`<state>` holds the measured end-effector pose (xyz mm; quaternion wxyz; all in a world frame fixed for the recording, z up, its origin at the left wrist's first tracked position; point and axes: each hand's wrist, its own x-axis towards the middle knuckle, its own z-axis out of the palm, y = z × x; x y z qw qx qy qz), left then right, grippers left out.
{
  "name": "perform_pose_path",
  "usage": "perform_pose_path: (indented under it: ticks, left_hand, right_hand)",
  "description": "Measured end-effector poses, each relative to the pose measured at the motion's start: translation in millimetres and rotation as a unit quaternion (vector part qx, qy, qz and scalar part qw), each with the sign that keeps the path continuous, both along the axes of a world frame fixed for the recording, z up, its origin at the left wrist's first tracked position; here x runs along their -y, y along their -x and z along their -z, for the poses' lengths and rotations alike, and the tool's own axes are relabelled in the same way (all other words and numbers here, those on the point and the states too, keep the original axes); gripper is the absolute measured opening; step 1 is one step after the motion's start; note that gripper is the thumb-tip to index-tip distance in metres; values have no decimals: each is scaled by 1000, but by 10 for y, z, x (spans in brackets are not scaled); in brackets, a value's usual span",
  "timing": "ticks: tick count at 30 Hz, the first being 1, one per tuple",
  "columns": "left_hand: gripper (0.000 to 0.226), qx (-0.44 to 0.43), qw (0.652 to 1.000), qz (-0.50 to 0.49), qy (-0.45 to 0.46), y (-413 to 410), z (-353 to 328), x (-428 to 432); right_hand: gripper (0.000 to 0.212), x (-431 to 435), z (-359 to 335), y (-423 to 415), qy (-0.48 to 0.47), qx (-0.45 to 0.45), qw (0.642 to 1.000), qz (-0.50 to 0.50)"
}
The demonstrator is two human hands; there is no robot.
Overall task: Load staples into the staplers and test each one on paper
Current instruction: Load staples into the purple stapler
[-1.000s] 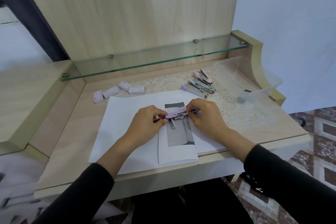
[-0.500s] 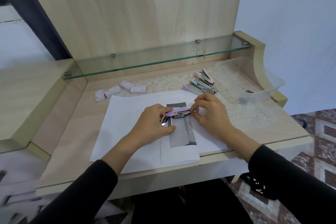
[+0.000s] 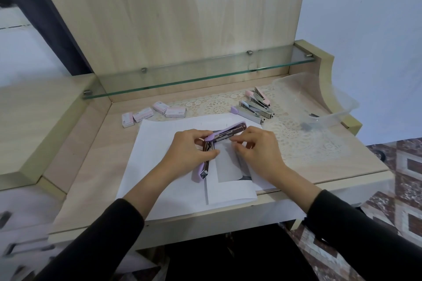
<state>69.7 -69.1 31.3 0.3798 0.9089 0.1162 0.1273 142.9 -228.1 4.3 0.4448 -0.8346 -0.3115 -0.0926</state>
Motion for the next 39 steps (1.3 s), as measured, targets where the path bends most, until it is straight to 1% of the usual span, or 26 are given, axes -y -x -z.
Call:
perform_pose_path:
  ticks: [6, 19, 25, 32, 36, 39]
  left_hand:
    - [46, -5, 1000, -7, 23, 16, -115, -24]
    - [46, -8, 1000, 18, 8, 28, -317, 25]
    - [50, 5, 999, 30, -28, 18, -357, 64]
    - [51, 24, 998, 38, -44, -8, -403, 125]
    - [49, 24, 998, 37, -44, -18, -413, 111]
    - [48, 20, 998, 38, -38, -26, -411, 98]
  right_hand:
    - [13, -38, -84, 8, -79, -12, 997, 24]
    - [10, -77, -215, 6, -112, -24, 993, 16]
    - [11, -98, -240, 20, -123, -48, 991, 34]
    - [5, -150, -268, 31, -170, -61, 983, 43]
    - [4, -149, -263, 11, -163, -60, 984, 45]
    - [2, -134, -264, 0, -158, -65, 985, 25]
